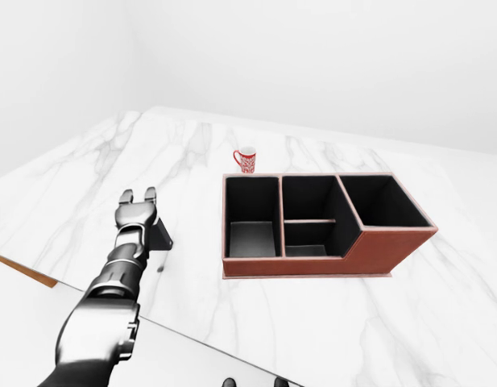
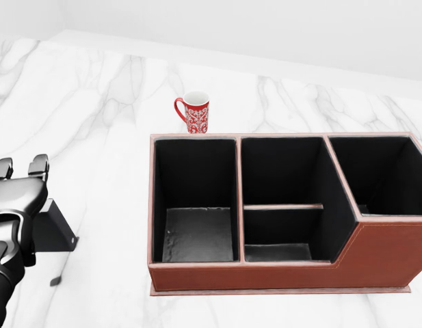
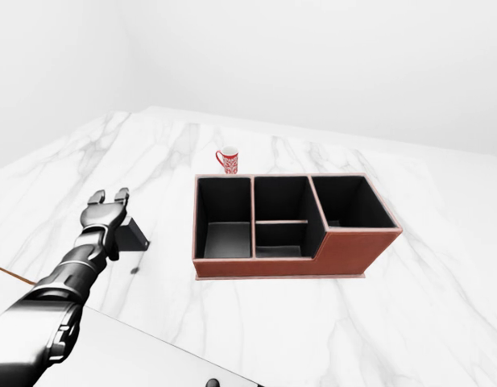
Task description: Pick up the book and place it in the left compartment of the caddy.
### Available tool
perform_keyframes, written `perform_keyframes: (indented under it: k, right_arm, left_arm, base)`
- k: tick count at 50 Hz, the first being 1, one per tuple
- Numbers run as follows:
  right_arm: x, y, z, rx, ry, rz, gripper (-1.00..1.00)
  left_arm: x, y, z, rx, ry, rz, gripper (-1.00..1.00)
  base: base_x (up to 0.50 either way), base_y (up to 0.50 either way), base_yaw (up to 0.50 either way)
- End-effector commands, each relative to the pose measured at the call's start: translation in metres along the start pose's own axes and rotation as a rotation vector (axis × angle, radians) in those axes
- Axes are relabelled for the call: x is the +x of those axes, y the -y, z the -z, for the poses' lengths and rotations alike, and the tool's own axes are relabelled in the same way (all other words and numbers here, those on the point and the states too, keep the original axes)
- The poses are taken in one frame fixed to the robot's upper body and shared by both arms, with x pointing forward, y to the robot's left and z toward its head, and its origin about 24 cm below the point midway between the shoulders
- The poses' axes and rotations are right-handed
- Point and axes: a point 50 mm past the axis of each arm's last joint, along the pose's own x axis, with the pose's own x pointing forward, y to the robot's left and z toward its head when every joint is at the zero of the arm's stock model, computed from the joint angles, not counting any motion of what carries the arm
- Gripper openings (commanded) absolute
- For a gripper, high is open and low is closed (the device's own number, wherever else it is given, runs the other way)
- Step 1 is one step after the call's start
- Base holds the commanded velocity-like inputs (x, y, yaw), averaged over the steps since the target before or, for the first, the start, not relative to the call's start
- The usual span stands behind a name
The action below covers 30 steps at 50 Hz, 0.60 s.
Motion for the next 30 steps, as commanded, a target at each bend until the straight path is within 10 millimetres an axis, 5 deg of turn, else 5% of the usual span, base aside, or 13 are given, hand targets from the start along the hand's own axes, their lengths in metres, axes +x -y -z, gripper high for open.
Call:
perform_keyframes:
  k: [1,30]
  right_arm:
    - [0.0,0.0,0.0,-0.002,0.0,0.001,1.0]
    - [0.001,0.0,-0.001,0.001,0.004,0.001,1.0]
  left_arm:
    - [-0.001,0.005,-0.004,0.039,0.013,0.03,1.0]
    - [-0.011,0.04,-0.003,0.001,-0.003,0.224,1.0]
  base:
    - [0.0,0.0,0.0]
    - [0.0,0.0,0.0]
